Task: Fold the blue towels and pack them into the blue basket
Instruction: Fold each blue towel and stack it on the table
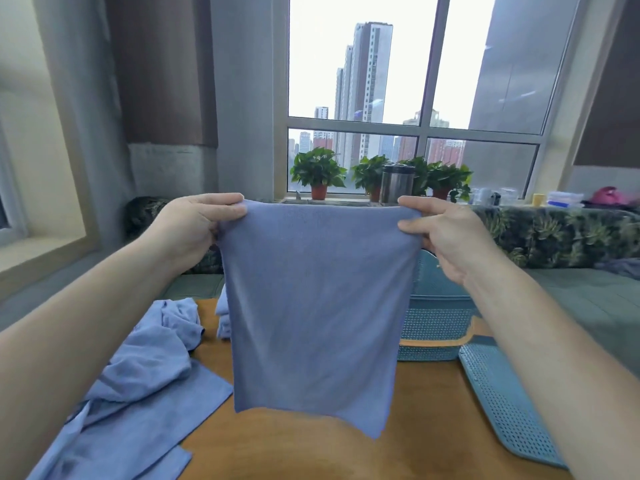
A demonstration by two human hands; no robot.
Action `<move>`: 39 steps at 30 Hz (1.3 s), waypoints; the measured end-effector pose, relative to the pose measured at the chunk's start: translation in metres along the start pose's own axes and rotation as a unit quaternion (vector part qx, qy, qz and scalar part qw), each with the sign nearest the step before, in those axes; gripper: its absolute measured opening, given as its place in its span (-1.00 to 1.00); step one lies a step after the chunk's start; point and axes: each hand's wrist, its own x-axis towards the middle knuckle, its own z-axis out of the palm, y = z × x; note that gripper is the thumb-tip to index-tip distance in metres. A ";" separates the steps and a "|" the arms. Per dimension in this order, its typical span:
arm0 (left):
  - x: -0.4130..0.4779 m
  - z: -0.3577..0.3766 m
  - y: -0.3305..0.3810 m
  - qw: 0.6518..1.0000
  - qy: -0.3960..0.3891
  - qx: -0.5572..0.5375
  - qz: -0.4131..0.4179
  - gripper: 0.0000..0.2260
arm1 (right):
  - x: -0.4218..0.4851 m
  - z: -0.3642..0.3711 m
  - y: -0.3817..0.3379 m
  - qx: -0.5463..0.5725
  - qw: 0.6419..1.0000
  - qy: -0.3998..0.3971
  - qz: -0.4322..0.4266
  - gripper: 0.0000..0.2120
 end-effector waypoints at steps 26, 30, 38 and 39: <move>-0.040 -0.025 -0.164 0.970 0.058 0.234 -0.013 -0.90 | -0.027 -0.007 0.163 -0.223 0.973 -0.034 0.038 -0.94; -0.089 -0.030 -0.238 0.969 0.051 0.227 -0.083 -0.85 | -0.085 -0.017 0.241 -0.252 0.961 -0.063 0.094 -0.93; -0.116 -0.030 -0.291 0.965 0.054 0.229 -0.119 -0.88 | -0.128 -0.019 0.289 -0.259 0.958 -0.029 0.117 -0.75; -0.118 -0.031 -0.293 0.966 0.053 0.222 -0.118 -0.89 | -0.129 -0.018 0.291 -0.259 0.959 -0.023 0.109 -0.73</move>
